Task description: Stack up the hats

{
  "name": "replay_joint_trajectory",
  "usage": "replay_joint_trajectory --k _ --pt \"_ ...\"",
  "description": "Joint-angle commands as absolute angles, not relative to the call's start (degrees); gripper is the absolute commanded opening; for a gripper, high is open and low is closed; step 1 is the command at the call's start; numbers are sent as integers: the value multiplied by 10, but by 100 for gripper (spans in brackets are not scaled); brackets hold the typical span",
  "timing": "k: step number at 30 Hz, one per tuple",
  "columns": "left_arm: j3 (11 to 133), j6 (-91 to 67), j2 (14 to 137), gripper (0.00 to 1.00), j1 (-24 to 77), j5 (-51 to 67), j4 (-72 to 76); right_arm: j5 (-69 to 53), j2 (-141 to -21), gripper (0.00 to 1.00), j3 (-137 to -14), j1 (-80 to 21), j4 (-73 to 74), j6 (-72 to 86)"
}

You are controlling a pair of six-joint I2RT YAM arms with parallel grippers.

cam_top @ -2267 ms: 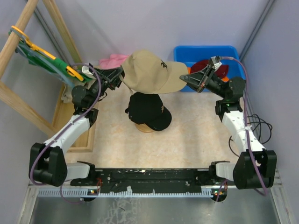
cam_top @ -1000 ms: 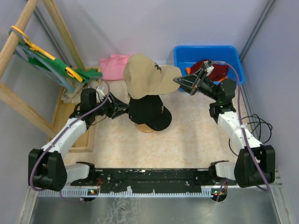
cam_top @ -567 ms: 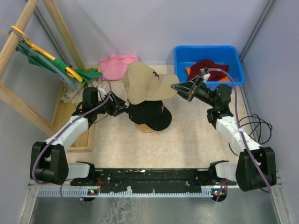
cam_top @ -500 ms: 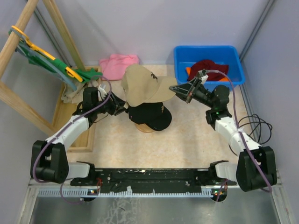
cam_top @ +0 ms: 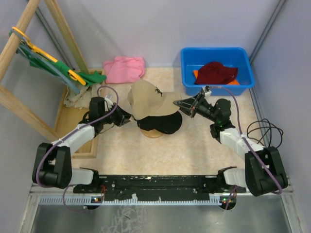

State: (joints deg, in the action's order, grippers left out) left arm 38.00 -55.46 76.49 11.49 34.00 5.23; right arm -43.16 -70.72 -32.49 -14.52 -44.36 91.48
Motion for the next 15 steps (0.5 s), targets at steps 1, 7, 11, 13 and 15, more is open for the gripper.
replay_joint_trajectory --k 1,7,11,13,15 --pt "364 -540 767 4 116 337 59 -417 -724 0 -320 -149 -524 911" --pt "359 -537 782 3 117 338 64 -423 -740 0 -313 -148 -526 903" --pt "365 -530 792 2 117 339 59 -425 -747 0 -287 -147 -545 904" --pt "368 -523 796 2 117 337 55 -427 -749 0 -279 -145 -545 902" --pt "366 -519 802 1 116 337 55 -433 -749 0 -270 -139 -548 900"
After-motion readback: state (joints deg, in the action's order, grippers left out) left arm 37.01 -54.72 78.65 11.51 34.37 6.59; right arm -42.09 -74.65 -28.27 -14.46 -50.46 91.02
